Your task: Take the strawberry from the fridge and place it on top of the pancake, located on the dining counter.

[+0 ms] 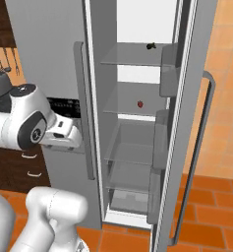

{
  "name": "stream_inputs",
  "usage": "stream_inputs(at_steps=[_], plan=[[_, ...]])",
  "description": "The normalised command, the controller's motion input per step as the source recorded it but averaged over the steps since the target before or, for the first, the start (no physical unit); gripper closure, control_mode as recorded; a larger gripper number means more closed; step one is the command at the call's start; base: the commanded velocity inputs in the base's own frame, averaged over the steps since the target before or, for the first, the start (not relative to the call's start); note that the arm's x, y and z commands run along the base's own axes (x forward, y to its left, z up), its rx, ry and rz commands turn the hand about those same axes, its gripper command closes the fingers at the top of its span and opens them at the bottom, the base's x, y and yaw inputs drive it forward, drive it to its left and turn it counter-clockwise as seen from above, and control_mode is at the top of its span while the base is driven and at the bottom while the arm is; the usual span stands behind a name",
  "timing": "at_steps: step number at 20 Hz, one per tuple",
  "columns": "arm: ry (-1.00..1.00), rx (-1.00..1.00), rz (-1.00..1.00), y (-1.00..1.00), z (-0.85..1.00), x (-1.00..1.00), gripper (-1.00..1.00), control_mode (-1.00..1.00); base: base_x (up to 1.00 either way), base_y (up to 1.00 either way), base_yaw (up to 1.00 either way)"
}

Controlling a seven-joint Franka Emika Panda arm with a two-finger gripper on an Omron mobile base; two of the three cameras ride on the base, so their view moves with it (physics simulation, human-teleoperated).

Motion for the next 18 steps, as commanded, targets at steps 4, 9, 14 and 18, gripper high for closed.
stream_inputs(at_steps=[4,9,14,18], plan=[[0.00,0.09,0.00,0.00,-0.13,0.00,-1.00,-1.00,0.00,0.00,0.00],[0.01,0.05,0.00,0.05,-0.28,0.00,-1.00,-1.00,0.00,0.00,0.00],[0.00,0.00,0.00,0.00,-0.01,0.00,-1.00,-1.00,0.00,0.00,0.00],[-0.03,0.00,-0.08,0.00,0.00,0.00,-1.00,-1.00,0.00,0.00,0.00]])
